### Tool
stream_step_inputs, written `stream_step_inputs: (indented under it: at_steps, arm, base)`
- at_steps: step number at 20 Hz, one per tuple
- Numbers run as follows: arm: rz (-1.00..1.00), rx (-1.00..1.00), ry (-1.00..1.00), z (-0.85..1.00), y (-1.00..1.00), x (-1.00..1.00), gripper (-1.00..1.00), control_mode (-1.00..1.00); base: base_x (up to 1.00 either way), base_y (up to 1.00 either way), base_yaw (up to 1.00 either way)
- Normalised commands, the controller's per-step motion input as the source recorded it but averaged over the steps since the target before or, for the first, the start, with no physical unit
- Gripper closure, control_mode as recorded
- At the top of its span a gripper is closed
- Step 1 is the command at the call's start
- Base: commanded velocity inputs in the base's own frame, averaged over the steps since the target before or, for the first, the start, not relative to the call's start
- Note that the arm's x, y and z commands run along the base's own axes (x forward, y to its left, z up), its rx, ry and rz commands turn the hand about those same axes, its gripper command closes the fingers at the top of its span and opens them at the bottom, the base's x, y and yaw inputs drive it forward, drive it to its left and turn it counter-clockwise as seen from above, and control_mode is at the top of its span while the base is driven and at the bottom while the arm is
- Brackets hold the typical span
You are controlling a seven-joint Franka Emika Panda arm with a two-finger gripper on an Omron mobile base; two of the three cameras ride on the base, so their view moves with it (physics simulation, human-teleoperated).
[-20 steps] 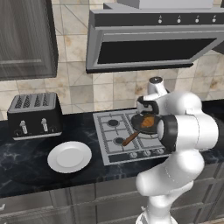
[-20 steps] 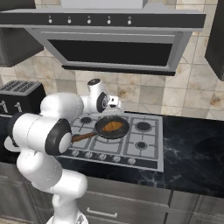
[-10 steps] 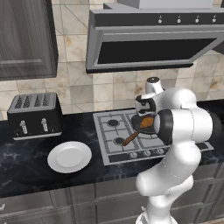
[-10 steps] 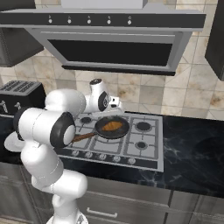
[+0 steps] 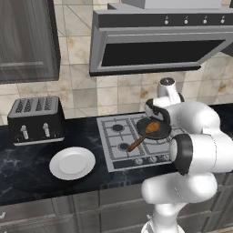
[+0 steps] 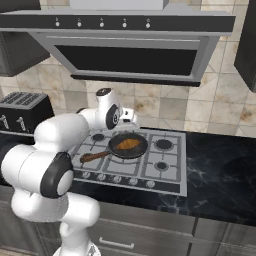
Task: Pick the croissant and place it on the pan. Then turn on the stove to warm the croissant.
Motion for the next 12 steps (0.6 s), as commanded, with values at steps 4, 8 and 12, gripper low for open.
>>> stream_step_inputs:
  at_steps: [4, 8, 12]
  arm:
    - [0.00, 0.00, -0.19, 0.13, 0.00, -1.00, 1.00, -1.00]
    - [0.00, 0.00, -0.14, 0.00, 0.05, -1.00, 1.00, -1.00]
    - [0.00, 0.00, -0.11, 0.02, 0.10, -0.88, 1.00, -1.00]
  base:
    - [0.00, 0.00, 0.00]
    - [0.00, 0.00, 0.00]
    - [0.00, 0.00, 0.00]
